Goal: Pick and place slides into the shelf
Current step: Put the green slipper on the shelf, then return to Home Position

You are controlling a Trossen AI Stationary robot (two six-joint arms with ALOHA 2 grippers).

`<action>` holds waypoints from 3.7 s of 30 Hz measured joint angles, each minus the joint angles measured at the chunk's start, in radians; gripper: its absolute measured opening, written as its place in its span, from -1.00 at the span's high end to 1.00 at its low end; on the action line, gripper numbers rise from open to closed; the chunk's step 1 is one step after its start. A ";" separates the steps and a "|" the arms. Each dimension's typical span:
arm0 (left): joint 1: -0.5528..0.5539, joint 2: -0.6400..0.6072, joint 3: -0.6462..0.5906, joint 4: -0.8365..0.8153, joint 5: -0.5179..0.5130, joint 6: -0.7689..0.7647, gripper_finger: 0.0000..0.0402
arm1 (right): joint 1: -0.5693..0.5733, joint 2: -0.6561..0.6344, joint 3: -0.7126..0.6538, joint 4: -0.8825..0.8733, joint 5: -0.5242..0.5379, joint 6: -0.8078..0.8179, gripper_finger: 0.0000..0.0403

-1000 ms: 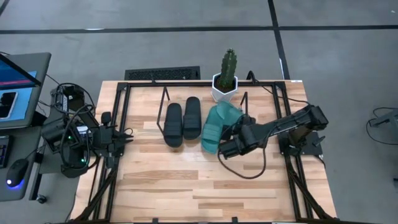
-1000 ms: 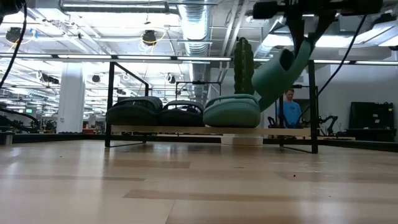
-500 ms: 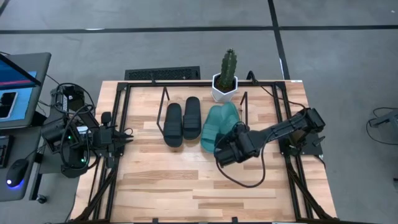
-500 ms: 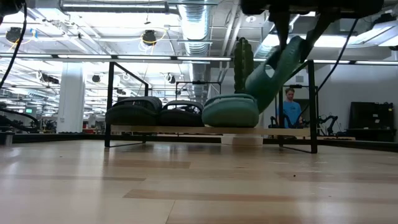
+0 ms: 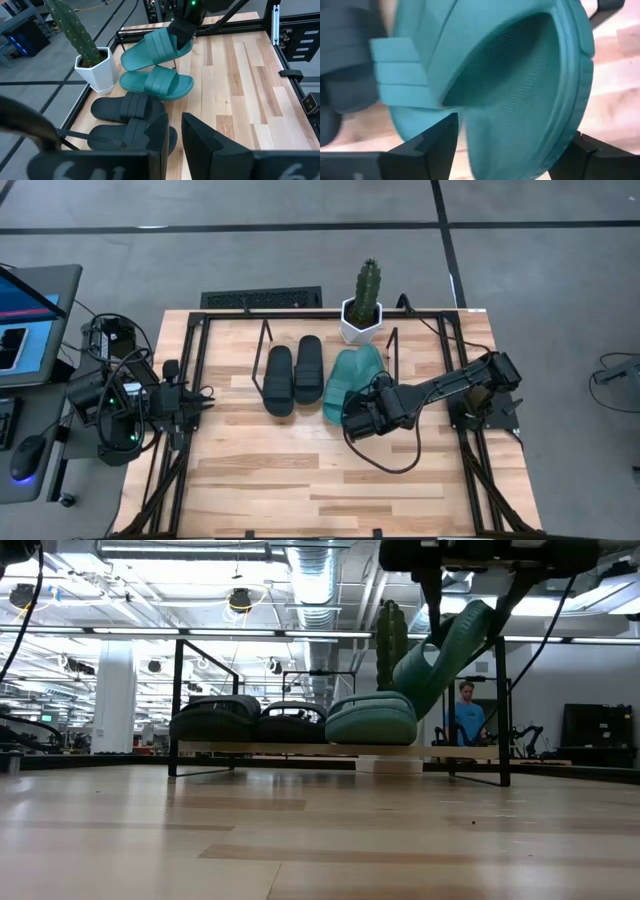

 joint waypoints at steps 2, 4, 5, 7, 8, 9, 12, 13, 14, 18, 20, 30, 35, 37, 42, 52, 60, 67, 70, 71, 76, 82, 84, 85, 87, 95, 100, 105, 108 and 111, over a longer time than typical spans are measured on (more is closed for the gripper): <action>0.000 0.000 0.000 0.000 0.001 0.000 0.78 | -0.009 0.001 -0.002 0.000 -0.040 -0.012 -0.24; 0.000 0.000 0.000 0.000 0.001 0.000 0.78 | -0.014 0.001 -0.002 0.001 -0.070 -0.025 -0.24; 0.000 0.000 0.000 0.000 0.001 0.000 0.78 | -0.016 0.001 -0.002 0.004 -0.075 -0.025 -0.24; 0.000 0.000 0.000 0.000 0.001 0.000 0.78 | -0.018 0.001 -0.002 0.014 -0.076 -0.020 -0.24; 0.000 0.000 0.000 0.000 0.001 0.000 0.78 | -0.018 0.001 -0.002 0.020 -0.077 -0.020 -0.24; 0.000 0.000 0.000 0.000 0.001 0.000 0.78 | -0.018 0.001 -0.002 0.029 -0.079 -0.020 -0.24; 0.000 0.000 0.000 0.000 0.001 -0.001 0.78 | -0.018 0.001 -0.002 0.059 -0.083 -0.020 -0.24; 0.000 0.000 0.000 0.000 0.002 -0.001 0.78 | -0.017 0.010 -0.001 0.068 -0.084 -0.018 -0.24; 0.000 0.000 0.000 0.000 0.002 -0.001 0.78 | -0.017 0.026 0.001 0.078 -0.091 -0.017 -0.24; 0.000 0.000 0.000 0.000 0.002 -0.002 0.78 | -0.023 0.084 -0.003 0.066 -0.163 -0.025 -0.24; 0.000 0.000 0.000 0.000 0.004 -0.002 0.78 | -0.025 0.109 -0.003 0.078 -0.176 -0.026 -0.24; 0.000 0.000 0.000 0.000 0.020 -0.003 0.78 | -0.034 0.116 -0.003 0.075 -0.192 -0.045 -0.24; 0.000 0.000 0.000 0.000 0.021 -0.003 0.78 | -0.035 0.079 -0.001 0.057 -0.174 -0.039 -0.24; 0.000 0.000 0.000 0.000 0.022 -0.003 0.78 | -0.038 0.075 -0.001 0.051 -0.161 -0.038 -0.24; 0.000 0.000 0.000 0.000 0.023 -0.003 0.78 | -0.074 0.075 -0.001 0.094 -0.162 -0.085 -0.24; 0.000 0.000 0.000 0.011 0.023 -0.003 0.78 | -0.137 0.075 -0.001 0.143 -0.203 -0.193 -0.28; 0.000 0.000 0.000 0.023 0.026 0.002 0.78 | -0.107 0.075 -0.001 0.143 -0.217 -0.136 -0.35; 0.000 0.000 0.000 0.023 0.026 0.003 0.78 | -0.072 0.075 -0.001 0.143 -0.152 -0.060 -0.35; 0.000 0.000 0.000 0.023 0.026 0.003 0.78 | -0.072 0.075 -0.001 0.147 -0.145 -0.031 -0.35; 0.000 0.000 0.000 0.023 0.026 0.003 0.78 | -0.072 0.075 -0.001 0.149 -0.136 -0.025 -0.35; 0.000 0.000 0.000 0.023 0.026 0.002 0.78 | -0.075 0.075 -0.001 0.150 -0.115 0.003 -0.34; 0.000 0.000 0.000 0.026 0.027 0.001 0.78 | -0.081 0.076 0.019 0.131 -0.125 0.024 -0.34; 0.000 0.000 0.000 0.026 0.028 0.000 0.78 | -0.081 0.075 0.032 0.112 -0.125 0.024 -0.34; 0.000 0.000 0.000 0.027 0.030 0.000 0.78 | -0.083 0.075 0.034 0.102 -0.134 0.021 -0.34; 0.000 0.000 0.000 0.026 0.035 0.000 0.78 | -0.083 0.076 0.041 0.092 -0.145 0.012 -0.34; 0.000 0.000 0.000 0.027 0.050 -0.006 0.78 | -0.083 0.075 0.060 -0.043 -0.167 -0.002 -0.34; 0.000 0.000 0.000 0.029 0.049 -0.006 0.78 | -0.084 0.075 0.060 -0.079 -0.178 -0.014 -0.34; 0.000 0.000 0.000 0.034 0.049 -0.006 0.78 | -0.098 0.075 0.060 -0.081 -0.178 -0.040 -0.34; 0.000 0.000 0.000 0.034 0.049 -0.005 0.78 | -0.089 0.072 0.060 -0.120 -0.171 -0.052 -0.34; 0.000 0.000 0.000 0.034 0.047 0.021 0.78 | -0.062 0.043 0.060 -0.153 -0.126 -0.069 -0.34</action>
